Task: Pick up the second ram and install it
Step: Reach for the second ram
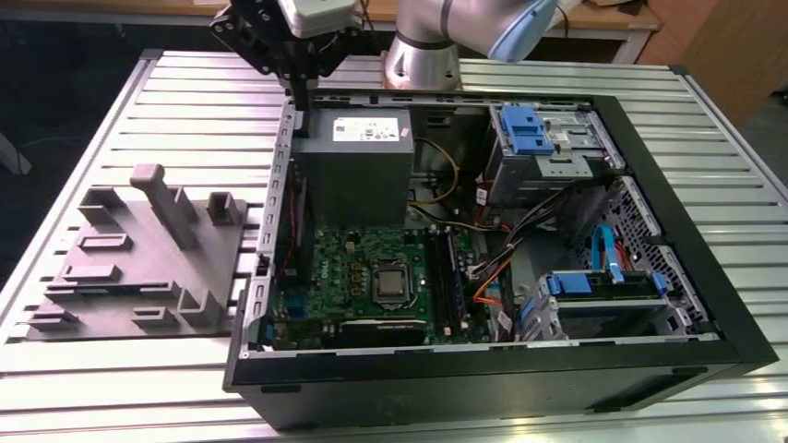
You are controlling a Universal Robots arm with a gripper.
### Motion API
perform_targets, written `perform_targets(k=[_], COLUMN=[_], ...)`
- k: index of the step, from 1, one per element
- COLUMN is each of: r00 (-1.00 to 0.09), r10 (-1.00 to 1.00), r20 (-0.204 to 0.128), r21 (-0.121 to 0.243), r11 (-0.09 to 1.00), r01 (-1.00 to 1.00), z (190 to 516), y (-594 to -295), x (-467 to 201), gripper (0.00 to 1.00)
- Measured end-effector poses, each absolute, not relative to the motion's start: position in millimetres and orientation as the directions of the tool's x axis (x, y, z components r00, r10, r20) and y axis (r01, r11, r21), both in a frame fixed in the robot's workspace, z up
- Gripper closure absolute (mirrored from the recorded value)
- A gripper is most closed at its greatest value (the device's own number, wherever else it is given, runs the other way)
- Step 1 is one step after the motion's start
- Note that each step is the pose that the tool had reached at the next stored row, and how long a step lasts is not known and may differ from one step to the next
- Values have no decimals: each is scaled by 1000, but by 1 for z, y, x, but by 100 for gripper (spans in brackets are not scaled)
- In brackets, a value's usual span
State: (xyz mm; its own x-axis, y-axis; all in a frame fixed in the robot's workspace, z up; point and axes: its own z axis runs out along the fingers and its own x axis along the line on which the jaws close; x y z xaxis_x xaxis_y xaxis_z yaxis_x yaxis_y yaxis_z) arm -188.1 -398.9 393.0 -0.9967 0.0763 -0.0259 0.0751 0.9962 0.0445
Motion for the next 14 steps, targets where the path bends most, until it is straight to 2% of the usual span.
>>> perform_targets(k=[14], r00=[-997], r10=[76], r20=[-27], r21=[45], r11=[996], r01=[75], z=[393], y=[-399], x=[-221], gripper=[90])
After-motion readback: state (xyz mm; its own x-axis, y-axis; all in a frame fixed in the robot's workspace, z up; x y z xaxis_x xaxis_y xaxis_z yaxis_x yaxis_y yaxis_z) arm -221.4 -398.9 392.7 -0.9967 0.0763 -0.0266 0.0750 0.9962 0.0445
